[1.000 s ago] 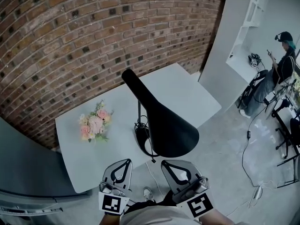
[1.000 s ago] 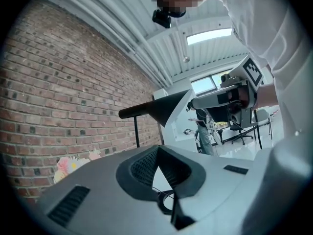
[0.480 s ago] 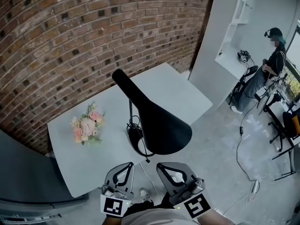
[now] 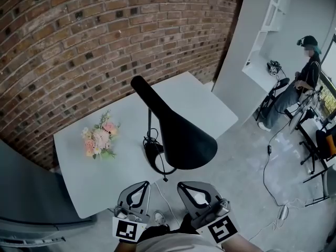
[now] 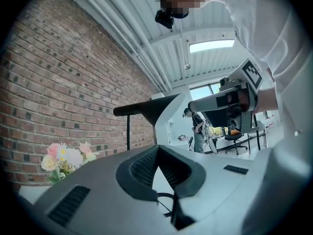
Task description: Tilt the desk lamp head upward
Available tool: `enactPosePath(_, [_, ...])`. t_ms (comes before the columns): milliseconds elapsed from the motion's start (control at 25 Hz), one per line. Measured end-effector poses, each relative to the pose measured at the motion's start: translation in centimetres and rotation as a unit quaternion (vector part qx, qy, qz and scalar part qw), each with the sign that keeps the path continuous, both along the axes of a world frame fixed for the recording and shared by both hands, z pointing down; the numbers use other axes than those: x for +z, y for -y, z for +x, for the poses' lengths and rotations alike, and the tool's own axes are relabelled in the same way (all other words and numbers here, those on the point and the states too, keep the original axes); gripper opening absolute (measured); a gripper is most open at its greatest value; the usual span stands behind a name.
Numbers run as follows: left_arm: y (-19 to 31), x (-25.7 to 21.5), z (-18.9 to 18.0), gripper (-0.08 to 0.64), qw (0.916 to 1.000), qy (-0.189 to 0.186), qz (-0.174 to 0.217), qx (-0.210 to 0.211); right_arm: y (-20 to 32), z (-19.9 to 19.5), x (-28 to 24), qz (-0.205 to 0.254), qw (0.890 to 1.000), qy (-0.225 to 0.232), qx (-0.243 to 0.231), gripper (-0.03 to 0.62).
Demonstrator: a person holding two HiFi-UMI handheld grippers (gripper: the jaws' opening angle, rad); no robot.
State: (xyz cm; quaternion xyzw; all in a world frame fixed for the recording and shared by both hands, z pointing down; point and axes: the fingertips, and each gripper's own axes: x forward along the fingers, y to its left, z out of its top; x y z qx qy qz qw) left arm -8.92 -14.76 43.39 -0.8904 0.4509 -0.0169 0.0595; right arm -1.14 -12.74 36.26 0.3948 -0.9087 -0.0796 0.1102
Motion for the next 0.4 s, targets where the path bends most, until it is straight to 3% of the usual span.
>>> enactPosePath(120, [-0.1,-0.1,-0.1,0.008,0.9998,-0.017,-0.010,-0.004,-0.1,-0.1,-0.4,0.000,1.000,0.009,0.005,0.017])
enactPosePath(400, [0.2,-0.4,0.8,0.008,0.9998,-0.016,-0.008,0.006,-0.1,0.7,-1.1,-0.015,0.999,0.044,0.011,0.015])
